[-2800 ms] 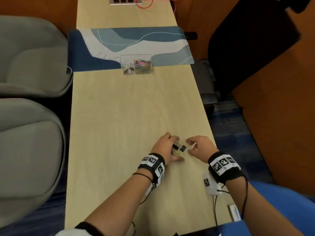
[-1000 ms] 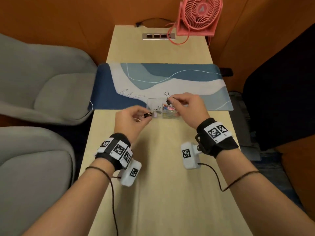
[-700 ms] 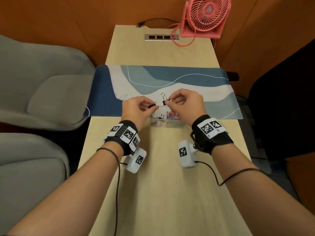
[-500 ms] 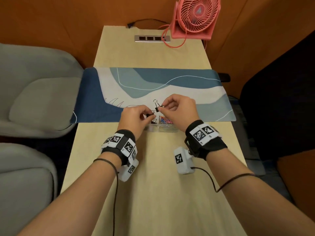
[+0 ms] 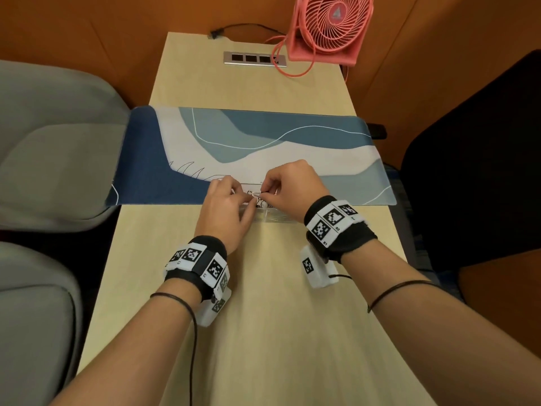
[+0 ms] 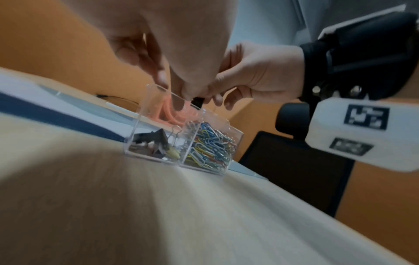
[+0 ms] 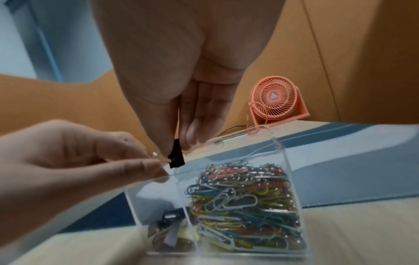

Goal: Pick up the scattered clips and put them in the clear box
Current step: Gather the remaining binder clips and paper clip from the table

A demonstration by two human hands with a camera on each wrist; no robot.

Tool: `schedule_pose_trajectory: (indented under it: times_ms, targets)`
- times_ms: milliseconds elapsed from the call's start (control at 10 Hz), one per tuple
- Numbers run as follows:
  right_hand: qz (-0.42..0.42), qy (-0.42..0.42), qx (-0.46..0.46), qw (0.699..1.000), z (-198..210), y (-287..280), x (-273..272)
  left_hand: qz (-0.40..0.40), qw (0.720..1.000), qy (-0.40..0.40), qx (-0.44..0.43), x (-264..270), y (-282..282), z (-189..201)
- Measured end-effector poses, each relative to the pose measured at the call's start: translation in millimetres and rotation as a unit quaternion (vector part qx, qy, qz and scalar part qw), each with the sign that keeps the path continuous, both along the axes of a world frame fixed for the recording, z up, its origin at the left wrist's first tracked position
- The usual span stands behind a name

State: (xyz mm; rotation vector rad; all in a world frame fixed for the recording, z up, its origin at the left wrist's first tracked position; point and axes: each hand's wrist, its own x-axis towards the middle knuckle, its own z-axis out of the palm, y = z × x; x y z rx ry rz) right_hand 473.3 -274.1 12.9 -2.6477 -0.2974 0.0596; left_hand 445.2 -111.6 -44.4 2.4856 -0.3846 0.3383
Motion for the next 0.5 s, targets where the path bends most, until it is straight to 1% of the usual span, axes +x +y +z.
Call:
schedule_pose_trajectory:
  times_ms: [100, 200, 300, 400, 500]
  targets:
    - [0.049, 0.003, -0.107, 0.993, 2, 11, -1, 0.057, 0.997, -0.004, -0.052, -7, 9, -3]
    - [0.086, -0.012, -0.201, 0.976, 3, 23, -1, 0.072, 0.996, 0.002, -0.059, -10, 16, -2]
    - [0.103, -0.017, -0.264, 0.959, 4, 32, -7, 0.072, 0.995, -0.001, -0.064, -11, 23, 7]
    - [0.100, 0.001, -0.256, 0.962, 6, 34, -14, 0.071, 0.995, -0.012, -0.072, -10, 35, 24]
    - [0.061, 0.018, -0.201, 0.978, 23, 24, -19, 0.031, 0.998, -0.025, -0.043, -9, 42, 49]
